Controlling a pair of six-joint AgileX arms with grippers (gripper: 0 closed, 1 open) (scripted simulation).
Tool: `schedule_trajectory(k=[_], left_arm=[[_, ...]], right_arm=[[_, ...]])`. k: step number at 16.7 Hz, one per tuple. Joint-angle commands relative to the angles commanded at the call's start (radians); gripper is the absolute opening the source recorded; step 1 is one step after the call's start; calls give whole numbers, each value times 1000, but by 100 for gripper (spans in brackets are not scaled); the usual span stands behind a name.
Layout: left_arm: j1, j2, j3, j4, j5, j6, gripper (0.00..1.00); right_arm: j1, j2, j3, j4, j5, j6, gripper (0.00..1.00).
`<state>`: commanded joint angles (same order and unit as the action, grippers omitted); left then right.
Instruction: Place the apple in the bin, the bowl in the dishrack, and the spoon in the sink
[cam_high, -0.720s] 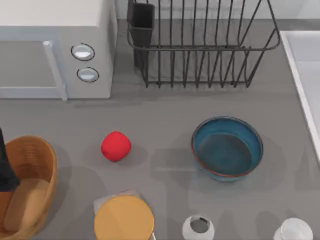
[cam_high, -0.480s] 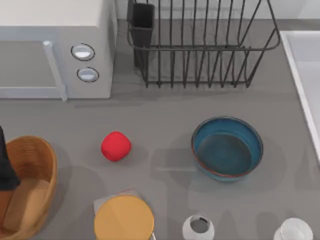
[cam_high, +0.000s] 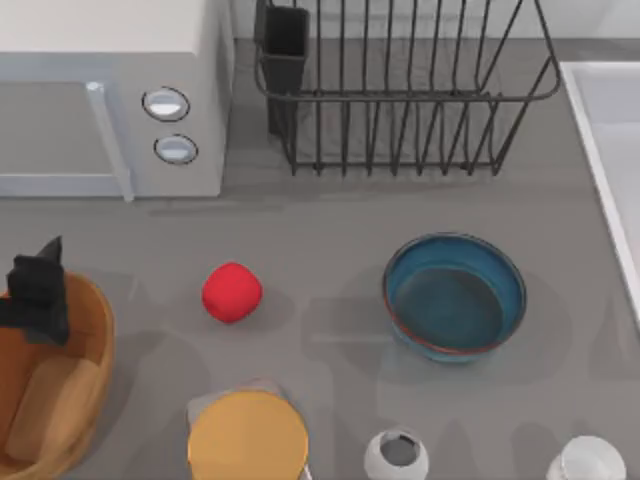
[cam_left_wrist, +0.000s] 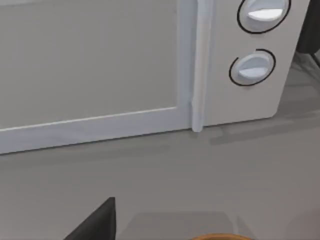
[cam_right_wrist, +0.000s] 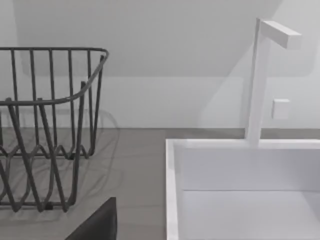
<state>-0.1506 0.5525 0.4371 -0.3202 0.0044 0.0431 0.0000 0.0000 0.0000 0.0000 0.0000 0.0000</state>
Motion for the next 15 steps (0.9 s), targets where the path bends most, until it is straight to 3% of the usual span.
schedule_trajectory(k=[9,15], left_arm=[[-220,916,672,-467,5,64,100],[-329,1350,1007,-699,7,97,100]], right_arm=[[0,0,0,0,0,0,100],[0,0,0,0,0,0,100]])
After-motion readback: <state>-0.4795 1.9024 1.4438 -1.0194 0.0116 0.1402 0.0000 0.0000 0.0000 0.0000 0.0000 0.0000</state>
